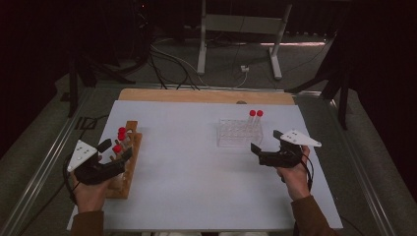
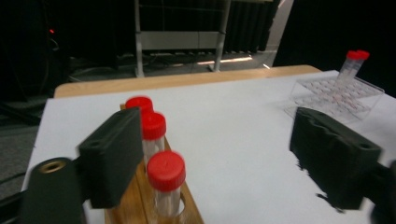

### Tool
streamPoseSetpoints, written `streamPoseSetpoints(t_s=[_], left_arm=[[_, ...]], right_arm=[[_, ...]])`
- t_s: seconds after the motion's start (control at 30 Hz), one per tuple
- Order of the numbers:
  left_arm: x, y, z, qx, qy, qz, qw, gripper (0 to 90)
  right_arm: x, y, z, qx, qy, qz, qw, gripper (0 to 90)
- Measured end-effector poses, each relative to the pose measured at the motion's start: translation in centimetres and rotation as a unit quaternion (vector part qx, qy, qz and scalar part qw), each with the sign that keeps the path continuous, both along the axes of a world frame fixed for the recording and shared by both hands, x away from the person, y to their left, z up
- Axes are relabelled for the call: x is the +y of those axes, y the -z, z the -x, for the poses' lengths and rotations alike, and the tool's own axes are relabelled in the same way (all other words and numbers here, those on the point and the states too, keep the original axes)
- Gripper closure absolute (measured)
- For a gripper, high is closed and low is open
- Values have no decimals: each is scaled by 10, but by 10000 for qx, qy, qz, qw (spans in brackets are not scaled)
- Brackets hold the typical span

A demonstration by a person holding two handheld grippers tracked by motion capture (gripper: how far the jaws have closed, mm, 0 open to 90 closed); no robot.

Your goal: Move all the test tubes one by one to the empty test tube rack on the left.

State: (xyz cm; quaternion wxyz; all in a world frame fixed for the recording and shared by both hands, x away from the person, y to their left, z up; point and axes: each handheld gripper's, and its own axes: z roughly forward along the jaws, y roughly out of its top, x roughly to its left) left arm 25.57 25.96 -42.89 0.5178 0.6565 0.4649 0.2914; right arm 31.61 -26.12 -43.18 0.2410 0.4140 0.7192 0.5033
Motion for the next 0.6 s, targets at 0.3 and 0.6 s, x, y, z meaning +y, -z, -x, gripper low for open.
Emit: streamPoseSetpoints(t_s=[0.3, 0.6], left_arm=[[-15, -6, -1, -25, 50, 56, 10000, 32], [-25, -4, -2, 26, 214, -40, 9998, 6]], right_arm=[[-1, -10, -5, -109, 79, -10, 9999, 0], [-3, -21, -18, -151, 266, 38, 9995, 0]])
